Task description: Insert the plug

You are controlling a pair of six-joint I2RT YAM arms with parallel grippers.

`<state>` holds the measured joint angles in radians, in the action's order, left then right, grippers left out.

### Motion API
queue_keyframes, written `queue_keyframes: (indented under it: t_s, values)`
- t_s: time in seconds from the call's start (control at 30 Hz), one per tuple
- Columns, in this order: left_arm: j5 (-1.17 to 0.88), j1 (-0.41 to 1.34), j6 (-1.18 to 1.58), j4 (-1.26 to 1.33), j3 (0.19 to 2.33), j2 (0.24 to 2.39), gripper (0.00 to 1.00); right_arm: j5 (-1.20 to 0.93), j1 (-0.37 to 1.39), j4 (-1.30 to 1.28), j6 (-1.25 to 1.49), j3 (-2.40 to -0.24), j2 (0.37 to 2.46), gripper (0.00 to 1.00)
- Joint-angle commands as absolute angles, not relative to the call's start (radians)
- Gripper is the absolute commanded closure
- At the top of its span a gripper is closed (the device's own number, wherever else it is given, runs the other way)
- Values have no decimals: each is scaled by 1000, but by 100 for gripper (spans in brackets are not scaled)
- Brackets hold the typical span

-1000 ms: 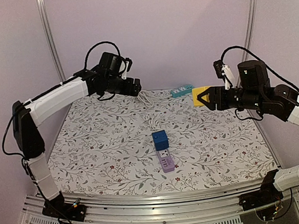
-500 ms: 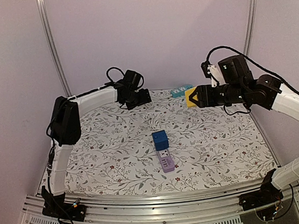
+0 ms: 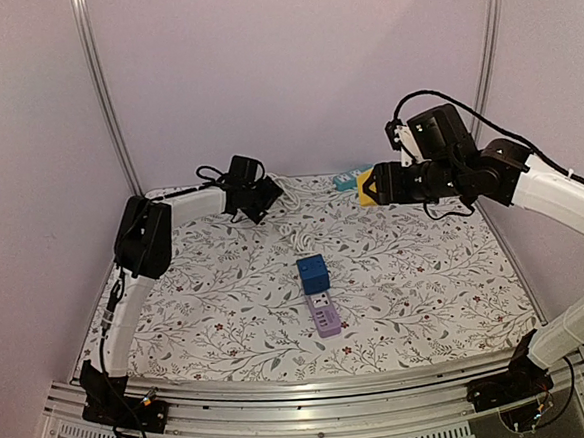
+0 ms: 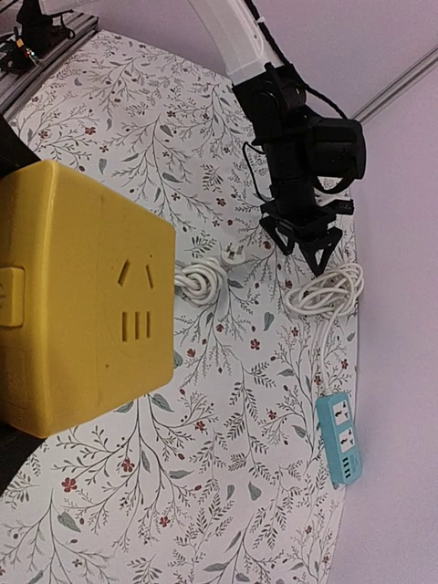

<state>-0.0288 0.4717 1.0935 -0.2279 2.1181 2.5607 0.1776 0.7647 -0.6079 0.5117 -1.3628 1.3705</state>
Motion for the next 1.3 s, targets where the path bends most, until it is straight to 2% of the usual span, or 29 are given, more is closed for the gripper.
queue_keyframes:
  t_s: [0.0, 0.27, 0.47, 0.53, 0.7, 0.8, 0.9, 1.13, 1.27]
  values:
    - [-104, 458, 1183, -137, 2177, 2636, 22, 224, 765, -596, 526, -1411, 1395, 100]
    - [-155, 461, 1256, -76, 2290, 2764, 27, 227, 763, -598, 528, -1448, 1442, 100]
    - [-158, 462, 1323, -19, 2329, 2829, 40, 239, 762, -608, 515, -1482, 1473, 100]
    - [-157, 463, 1337, -18, 2354, 2853, 48, 243, 760, -609, 511, -1487, 1479, 100]
    - [-165, 461, 1376, 42, 2395, 2892, 85, 250, 757, -611, 506, -1493, 1482, 100]
    - [-181, 457, 1395, 93, 2365, 2881, 100, 257, 753, -611, 504, -1493, 1479, 100]
    - [-161, 446, 1375, 166, 2250, 2791, 100, 261, 750, -611, 499, -1492, 1474, 100]
    - [-18, 378, 1338, 334, 1801, 2469, 100, 243, 744, -595, 460, -1491, 1469, 100]
    - [-12, 330, 1306, 378, 1592, 2298, 100, 205, 742, -576, 424, -1478, 1460, 100]
